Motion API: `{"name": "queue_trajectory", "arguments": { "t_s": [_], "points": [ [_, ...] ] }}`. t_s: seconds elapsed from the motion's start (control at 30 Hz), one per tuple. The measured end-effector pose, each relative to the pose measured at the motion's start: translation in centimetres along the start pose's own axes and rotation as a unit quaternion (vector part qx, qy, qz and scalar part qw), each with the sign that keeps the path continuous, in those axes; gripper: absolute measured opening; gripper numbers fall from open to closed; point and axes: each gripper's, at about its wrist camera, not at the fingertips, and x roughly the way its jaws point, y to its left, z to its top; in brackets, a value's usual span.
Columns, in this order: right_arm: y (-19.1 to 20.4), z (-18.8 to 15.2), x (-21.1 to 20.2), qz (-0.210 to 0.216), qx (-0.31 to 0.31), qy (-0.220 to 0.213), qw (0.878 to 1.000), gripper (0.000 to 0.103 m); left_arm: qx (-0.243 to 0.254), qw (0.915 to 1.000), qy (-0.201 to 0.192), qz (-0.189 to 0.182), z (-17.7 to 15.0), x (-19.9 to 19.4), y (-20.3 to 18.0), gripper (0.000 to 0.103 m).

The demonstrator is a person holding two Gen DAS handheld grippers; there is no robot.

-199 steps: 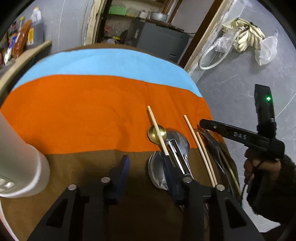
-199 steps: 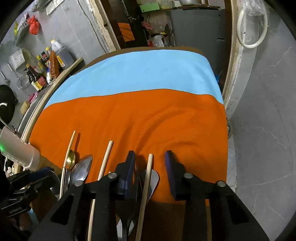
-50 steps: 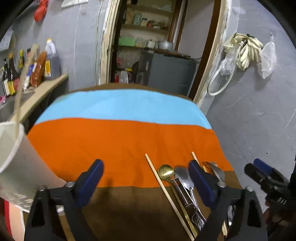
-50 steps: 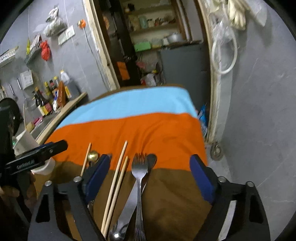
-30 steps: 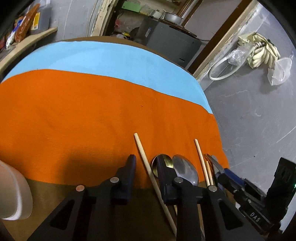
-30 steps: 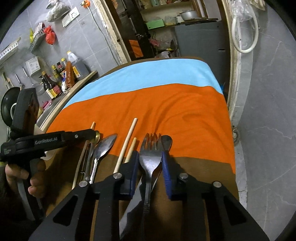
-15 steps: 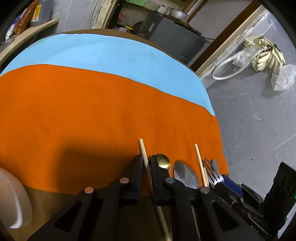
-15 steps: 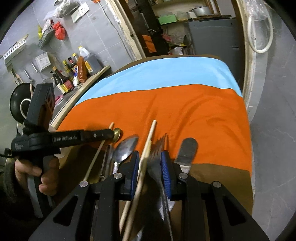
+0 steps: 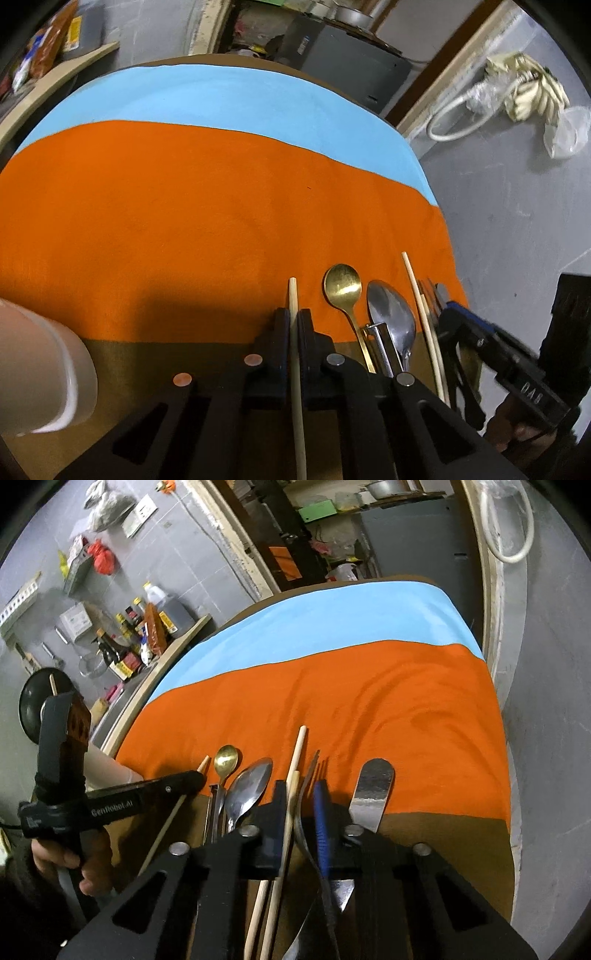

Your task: Organize utensils

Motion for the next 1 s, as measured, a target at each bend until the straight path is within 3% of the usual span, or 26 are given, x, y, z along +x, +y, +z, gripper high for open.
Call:
{"name": "queue_trajectory", "arguments": {
  "t_s": [0.27,0.37,0.67,1.0],
  "points": [
    [0.2,0.2,2.6,-0.016,0.030,0.053,0.998,0.009,0.029,0.9992,0.024,0.015,0.9,0.5,-0.8,0.006],
    [0.6,0.4,2.6,-0.023,0.032,0.050,0.998,0.006,0.027,0.9992,0.023,0.018,1.1,0.4,-1.1,0.005],
    [1.8,-0.3,-1.4,-0.022,0.035,0.001,0.999,0.003,0.013,0.9989,-0.040,-0.023,-0.7,-4.2,-0.4,0.005],
    [5.4,-2.2,-8.1,-0.022,0.039,-0.095,0.994,0.002,0.013,0.9907,-0.123,-0.056,-2.0,-12.1,0.8,0.005]
  ]
}}
